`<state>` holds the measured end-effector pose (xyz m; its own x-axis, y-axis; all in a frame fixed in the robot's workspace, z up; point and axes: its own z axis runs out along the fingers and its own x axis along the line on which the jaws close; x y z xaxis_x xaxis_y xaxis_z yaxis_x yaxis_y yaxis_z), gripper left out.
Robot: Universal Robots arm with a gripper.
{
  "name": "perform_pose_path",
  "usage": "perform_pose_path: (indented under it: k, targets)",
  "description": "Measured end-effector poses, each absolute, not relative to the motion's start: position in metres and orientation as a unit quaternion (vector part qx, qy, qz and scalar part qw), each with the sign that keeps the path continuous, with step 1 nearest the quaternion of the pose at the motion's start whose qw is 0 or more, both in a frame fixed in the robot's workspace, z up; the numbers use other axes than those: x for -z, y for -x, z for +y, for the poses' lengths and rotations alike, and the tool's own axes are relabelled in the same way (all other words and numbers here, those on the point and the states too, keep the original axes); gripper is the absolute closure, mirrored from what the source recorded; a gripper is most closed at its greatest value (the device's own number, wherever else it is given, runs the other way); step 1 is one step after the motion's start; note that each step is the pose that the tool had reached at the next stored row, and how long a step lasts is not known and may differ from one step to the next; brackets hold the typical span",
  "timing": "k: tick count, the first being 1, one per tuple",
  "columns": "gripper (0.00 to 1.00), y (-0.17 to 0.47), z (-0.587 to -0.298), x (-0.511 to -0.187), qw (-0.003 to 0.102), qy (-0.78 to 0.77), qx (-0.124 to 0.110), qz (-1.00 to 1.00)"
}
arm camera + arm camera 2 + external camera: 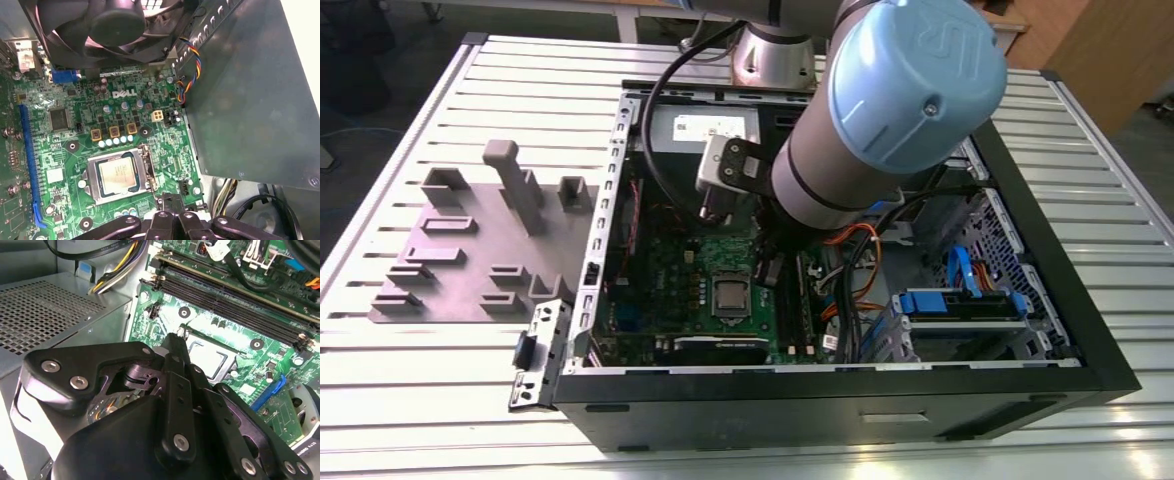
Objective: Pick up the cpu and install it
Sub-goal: 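Install the first cpu locking lever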
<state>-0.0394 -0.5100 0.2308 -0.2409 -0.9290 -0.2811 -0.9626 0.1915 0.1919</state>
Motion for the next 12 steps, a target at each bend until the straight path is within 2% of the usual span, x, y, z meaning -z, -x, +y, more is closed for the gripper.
perform_pose_path:
  k: [5,12]
  targets:
    - [0.89,0.0399,-0.5101,-0.2308,0.048,0.628,-0.164,0.759]
    - [0.89,0.0399,-0.5102,-0.2308,0.051,0.633,-0.153,0.757]
